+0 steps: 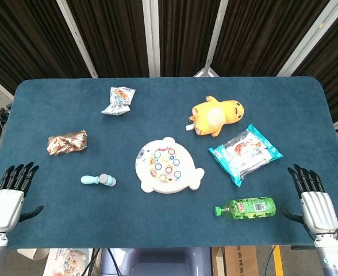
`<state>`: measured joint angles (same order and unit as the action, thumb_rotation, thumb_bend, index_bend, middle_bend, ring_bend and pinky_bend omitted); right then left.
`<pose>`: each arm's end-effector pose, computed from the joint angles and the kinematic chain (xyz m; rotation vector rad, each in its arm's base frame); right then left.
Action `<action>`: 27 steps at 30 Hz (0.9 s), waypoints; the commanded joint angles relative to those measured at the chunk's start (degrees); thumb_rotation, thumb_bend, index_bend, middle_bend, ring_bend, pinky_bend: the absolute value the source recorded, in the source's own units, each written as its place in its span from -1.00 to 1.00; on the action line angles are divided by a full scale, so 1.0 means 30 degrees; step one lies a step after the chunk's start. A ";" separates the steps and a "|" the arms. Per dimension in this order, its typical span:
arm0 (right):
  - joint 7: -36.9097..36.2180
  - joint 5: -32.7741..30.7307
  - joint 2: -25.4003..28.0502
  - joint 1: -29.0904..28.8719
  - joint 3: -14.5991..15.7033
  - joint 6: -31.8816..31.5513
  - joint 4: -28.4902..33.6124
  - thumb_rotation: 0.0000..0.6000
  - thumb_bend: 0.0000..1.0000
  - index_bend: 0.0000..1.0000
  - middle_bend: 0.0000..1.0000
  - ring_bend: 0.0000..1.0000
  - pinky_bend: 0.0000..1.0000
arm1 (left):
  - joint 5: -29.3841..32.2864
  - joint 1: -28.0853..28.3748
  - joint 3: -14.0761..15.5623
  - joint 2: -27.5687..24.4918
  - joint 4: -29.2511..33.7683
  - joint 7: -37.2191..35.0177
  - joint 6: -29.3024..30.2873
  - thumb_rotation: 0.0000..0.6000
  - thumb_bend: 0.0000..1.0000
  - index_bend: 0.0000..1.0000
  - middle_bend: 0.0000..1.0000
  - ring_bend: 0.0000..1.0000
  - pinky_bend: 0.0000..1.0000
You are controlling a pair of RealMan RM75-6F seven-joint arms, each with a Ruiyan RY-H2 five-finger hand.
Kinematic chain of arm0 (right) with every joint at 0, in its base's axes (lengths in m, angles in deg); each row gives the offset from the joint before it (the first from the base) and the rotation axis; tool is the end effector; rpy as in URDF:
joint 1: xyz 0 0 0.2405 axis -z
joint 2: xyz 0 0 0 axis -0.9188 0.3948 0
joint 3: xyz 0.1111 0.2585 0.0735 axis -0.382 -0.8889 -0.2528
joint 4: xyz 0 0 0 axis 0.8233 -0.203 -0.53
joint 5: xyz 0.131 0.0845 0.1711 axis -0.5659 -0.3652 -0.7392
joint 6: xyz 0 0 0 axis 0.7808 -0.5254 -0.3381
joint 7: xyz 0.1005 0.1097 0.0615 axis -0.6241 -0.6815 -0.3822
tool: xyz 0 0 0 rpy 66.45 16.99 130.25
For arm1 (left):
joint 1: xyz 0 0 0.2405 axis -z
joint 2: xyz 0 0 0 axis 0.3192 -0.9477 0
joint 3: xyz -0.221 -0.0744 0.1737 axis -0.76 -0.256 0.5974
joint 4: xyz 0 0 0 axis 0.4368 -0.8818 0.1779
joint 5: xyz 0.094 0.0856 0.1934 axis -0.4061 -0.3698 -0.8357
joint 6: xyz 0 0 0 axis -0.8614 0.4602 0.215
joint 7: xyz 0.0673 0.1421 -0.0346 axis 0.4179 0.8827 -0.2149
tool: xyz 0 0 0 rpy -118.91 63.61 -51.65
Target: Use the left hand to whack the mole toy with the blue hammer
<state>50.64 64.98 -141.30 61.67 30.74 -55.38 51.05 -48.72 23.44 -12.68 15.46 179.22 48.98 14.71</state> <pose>-0.3391 -0.2011 0.1327 1.4079 -0.9704 0.9369 -0.3235 0.1880 0.1129 -1.5088 -0.8077 -0.8593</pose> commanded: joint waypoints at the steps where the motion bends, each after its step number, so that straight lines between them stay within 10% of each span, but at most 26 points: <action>1: -0.0046 0.0015 0.0034 0.0027 0.0008 -0.0036 0.0013 1.00 -0.62 -1.00 -1.00 -1.00 -1.00 | -0.0015 0.0000 0.0028 0.0033 0.0032 0.0104 -0.0026 1.00 -0.99 -1.00 -1.00 -1.00 -1.00; 27: -0.0132 -0.0228 0.0191 0.0003 0.0044 0.0283 0.0190 1.00 -0.62 -1.00 -1.00 -1.00 -1.00 | 0.0929 0.0688 -0.0270 -0.0446 0.1118 0.0866 -0.1482 1.00 -0.95 -1.00 -1.00 -1.00 -1.00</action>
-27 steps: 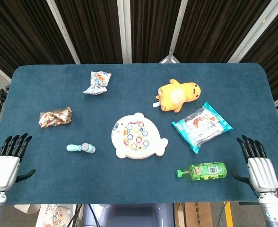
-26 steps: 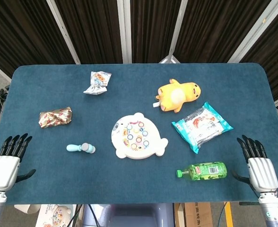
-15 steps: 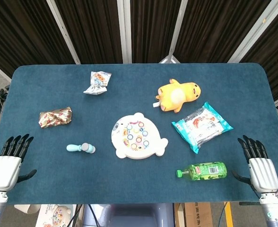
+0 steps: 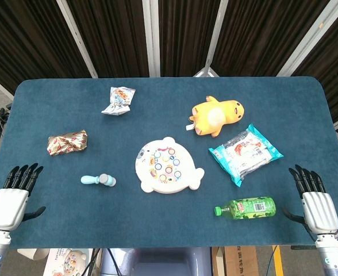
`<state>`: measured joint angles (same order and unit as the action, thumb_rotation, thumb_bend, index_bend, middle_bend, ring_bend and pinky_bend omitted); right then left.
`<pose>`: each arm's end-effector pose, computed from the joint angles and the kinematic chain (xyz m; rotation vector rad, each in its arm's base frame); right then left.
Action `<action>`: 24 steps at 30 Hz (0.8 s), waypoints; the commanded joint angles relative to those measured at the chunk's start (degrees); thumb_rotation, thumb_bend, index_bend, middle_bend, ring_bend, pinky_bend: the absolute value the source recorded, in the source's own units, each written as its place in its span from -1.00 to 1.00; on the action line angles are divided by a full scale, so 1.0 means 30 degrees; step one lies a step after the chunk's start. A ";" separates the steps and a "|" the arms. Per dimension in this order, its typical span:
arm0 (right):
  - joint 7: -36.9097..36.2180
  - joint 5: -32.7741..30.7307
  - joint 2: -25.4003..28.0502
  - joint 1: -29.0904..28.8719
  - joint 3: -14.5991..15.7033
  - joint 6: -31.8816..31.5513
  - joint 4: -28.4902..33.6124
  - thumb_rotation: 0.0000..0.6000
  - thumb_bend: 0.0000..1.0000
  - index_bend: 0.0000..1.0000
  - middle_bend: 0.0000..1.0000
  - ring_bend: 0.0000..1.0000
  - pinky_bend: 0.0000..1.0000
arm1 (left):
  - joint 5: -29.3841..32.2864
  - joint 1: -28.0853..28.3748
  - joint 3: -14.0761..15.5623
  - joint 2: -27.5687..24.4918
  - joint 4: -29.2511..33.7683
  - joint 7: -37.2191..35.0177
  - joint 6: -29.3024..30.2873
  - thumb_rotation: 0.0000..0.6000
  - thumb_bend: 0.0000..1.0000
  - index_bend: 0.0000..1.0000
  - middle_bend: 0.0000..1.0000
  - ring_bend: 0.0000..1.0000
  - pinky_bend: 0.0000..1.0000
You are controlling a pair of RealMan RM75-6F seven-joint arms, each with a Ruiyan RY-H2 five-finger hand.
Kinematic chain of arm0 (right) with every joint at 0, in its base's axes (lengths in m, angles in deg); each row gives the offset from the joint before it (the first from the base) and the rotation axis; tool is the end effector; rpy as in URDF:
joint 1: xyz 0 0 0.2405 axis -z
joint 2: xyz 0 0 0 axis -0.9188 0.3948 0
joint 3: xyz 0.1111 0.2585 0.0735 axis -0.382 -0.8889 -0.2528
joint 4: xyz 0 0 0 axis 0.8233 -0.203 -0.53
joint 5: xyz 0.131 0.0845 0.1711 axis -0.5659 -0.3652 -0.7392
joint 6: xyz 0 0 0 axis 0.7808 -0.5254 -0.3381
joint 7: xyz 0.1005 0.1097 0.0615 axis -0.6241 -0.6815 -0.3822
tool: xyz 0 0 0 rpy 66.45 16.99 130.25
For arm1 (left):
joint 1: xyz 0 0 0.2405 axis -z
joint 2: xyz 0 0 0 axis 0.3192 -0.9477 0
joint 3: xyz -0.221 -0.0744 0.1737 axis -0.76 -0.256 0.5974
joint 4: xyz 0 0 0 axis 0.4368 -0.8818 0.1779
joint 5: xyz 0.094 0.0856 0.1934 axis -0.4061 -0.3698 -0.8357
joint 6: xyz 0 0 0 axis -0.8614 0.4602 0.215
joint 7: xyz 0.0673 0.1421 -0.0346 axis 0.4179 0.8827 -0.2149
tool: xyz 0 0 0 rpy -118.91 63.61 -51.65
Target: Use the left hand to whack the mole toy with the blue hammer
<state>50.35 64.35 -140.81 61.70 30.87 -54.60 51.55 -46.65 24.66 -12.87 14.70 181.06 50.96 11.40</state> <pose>-0.3407 -0.2002 0.1331 1.4057 -0.9914 0.9248 -0.3214 0.1950 0.1084 -1.5385 -0.8334 -0.8126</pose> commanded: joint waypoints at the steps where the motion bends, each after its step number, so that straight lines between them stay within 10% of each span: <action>1: -0.0078 -0.0018 0.0047 -0.0009 0.0001 0.0035 0.0052 1.00 -0.62 -1.00 -1.00 -1.00 -1.00 | 0.0354 0.0475 -0.0333 -0.0355 0.0859 0.0419 -0.0614 1.00 -0.94 -1.00 -1.00 -1.00 -1.00; 24: -0.0296 0.0011 0.0122 -0.0058 0.0068 0.0202 0.0170 1.00 -0.62 -1.00 -1.00 -1.00 -1.00 | 0.8932 0.5516 -0.2886 0.2564 0.3205 0.8570 -0.5582 1.00 -0.52 -0.24 -0.78 -1.00 -0.86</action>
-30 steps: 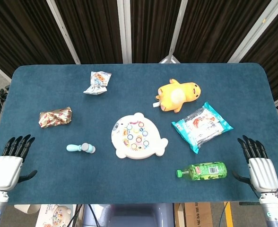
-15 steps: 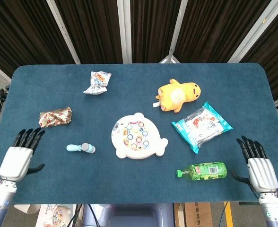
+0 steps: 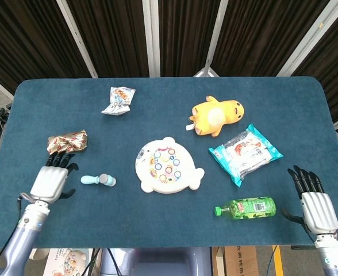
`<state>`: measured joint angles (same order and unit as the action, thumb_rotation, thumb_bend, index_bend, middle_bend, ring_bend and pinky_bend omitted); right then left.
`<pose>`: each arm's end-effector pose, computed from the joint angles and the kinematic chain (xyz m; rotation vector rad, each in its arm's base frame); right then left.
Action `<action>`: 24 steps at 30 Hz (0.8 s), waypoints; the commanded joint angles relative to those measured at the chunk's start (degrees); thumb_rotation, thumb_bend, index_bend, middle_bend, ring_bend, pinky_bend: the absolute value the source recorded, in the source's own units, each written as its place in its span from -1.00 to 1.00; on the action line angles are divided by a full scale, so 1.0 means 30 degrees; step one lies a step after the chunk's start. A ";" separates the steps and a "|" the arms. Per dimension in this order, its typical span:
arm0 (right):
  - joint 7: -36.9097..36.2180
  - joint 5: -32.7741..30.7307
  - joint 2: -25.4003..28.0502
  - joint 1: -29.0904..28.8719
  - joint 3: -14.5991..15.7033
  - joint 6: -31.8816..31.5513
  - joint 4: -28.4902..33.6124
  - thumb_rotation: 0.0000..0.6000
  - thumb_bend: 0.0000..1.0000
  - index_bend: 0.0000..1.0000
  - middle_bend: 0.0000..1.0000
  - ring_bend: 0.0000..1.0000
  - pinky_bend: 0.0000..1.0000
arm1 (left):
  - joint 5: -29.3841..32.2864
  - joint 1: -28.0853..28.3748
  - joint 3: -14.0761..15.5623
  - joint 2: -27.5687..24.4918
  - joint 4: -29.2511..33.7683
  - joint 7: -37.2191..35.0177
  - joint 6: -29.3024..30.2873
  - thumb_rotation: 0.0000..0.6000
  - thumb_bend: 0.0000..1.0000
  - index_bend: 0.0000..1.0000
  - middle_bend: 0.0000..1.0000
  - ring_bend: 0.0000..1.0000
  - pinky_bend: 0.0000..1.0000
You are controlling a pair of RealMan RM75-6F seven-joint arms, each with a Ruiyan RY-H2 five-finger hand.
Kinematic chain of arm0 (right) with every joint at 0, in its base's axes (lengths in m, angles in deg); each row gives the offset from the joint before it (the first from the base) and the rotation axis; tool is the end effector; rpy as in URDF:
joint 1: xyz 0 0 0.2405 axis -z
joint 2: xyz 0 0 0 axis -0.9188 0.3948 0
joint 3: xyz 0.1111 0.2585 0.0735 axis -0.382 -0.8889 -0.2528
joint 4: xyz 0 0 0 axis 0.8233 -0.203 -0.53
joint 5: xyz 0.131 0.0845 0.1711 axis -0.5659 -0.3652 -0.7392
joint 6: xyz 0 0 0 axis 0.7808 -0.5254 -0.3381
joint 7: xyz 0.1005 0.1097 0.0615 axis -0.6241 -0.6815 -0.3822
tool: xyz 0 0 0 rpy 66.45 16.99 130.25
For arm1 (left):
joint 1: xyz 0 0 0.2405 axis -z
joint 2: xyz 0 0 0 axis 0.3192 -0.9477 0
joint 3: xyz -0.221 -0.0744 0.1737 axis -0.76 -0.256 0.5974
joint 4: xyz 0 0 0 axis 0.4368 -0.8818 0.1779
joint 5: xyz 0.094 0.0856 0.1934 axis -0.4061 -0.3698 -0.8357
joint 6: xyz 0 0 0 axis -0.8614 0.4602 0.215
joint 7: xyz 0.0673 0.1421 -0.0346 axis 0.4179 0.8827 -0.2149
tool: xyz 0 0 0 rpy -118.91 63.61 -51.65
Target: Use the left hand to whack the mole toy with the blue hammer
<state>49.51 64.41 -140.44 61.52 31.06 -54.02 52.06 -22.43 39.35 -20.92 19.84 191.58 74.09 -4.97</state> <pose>-0.3394 -0.2002 0.1325 1.4103 -1.0123 0.9317 -0.2513 0.2816 0.0499 -1.6786 -0.9108 -0.6523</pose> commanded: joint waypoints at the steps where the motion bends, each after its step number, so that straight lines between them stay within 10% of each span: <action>1: -0.0031 -0.0017 0.0004 -0.0004 -0.0003 0.0019 0.0002 1.00 -0.62 -1.00 -1.00 -1.00 -1.00 | 0.0996 0.0722 -0.0200 0.1033 -0.0382 0.1039 -0.0096 1.00 -0.51 -0.23 -0.77 -1.00 -0.86; 24: -0.0348 -0.0016 0.0109 -0.0059 0.0040 0.0186 0.0134 1.00 -0.62 -1.00 -1.00 -1.00 -1.00 | 0.3536 0.2640 -0.0031 0.4952 -0.2289 0.3388 0.0917 1.00 -0.27 -0.11 -0.69 -1.00 -0.81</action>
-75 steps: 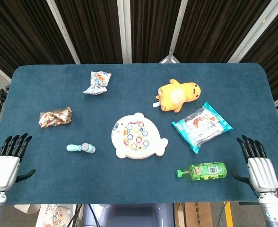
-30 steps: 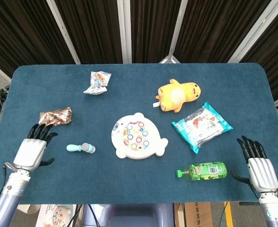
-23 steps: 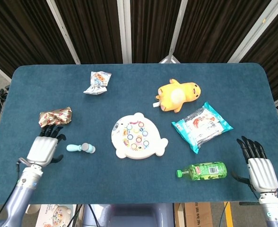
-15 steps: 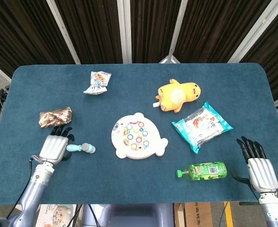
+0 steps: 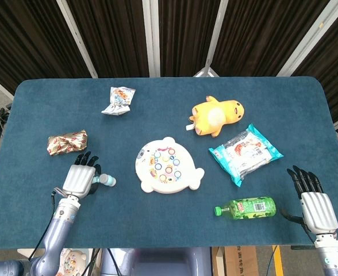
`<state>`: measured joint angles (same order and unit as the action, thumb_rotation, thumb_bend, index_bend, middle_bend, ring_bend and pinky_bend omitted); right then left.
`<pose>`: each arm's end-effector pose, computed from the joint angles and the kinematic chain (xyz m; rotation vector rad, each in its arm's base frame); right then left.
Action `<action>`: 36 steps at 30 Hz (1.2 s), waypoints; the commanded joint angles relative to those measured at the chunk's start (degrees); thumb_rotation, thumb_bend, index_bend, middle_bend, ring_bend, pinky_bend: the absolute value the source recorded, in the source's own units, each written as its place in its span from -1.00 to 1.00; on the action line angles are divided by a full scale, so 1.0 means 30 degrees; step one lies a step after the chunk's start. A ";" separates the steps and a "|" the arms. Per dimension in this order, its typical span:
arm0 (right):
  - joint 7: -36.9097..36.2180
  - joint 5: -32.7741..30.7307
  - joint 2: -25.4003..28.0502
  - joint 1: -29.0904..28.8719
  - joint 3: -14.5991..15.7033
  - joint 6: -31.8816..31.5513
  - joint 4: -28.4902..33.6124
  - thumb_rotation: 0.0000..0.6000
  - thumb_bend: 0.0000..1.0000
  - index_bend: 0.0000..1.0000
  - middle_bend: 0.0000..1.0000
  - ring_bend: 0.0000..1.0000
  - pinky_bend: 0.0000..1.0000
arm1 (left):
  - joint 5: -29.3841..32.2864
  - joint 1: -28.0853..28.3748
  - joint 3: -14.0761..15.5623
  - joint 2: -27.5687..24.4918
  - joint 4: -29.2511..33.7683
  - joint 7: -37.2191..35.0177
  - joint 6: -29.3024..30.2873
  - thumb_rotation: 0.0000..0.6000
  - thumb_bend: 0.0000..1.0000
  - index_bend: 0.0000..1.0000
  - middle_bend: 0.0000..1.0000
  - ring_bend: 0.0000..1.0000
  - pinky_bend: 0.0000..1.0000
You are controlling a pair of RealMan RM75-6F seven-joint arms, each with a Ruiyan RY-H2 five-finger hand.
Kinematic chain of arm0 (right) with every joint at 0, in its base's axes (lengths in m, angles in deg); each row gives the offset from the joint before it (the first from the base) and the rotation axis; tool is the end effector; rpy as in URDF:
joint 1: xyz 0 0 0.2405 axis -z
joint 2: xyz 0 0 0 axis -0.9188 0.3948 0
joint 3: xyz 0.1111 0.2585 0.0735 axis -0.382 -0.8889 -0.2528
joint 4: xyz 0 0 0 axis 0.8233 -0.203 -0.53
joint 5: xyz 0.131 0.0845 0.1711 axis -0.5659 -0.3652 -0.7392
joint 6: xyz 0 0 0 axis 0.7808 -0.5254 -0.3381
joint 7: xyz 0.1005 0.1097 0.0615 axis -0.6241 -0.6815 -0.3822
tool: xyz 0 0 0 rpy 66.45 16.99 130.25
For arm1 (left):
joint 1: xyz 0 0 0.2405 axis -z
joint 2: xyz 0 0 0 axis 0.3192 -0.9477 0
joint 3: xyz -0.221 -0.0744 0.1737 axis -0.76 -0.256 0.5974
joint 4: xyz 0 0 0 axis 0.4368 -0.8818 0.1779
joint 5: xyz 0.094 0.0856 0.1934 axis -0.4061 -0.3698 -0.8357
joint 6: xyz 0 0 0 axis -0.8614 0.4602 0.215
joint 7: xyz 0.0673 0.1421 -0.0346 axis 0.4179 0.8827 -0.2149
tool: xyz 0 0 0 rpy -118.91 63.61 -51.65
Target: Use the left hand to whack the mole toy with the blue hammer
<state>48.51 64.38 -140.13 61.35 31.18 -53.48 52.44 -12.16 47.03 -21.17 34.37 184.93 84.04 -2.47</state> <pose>-0.3386 -0.2005 0.1320 1.4112 -1.0340 0.9399 -0.2176 0.3044 -0.0254 -1.7075 -0.9209 -0.6099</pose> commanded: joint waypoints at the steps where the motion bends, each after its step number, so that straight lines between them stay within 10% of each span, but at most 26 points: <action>1: -0.0014 -0.0005 0.0010 -0.0006 -0.0004 0.0007 0.0020 1.00 -0.62 -1.00 -1.00 -1.00 -1.00 | 0.0202 0.0124 0.0070 0.0181 -0.0106 0.0098 0.0125 1.00 -0.27 -0.11 -0.69 -1.00 -0.81; 36: -0.0027 -0.0196 0.0047 -0.0030 -0.0026 0.0136 0.0242 1.00 -0.62 -1.00 -1.00 -1.00 -1.00 | 0.0973 0.1028 0.0736 0.1447 -0.1077 0.0389 0.0838 1.00 -0.23 -0.03 -0.66 -1.00 -0.81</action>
<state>48.43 63.80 -139.99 61.26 31.11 -53.07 53.16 -9.28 50.09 -18.98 38.68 181.72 85.19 0.03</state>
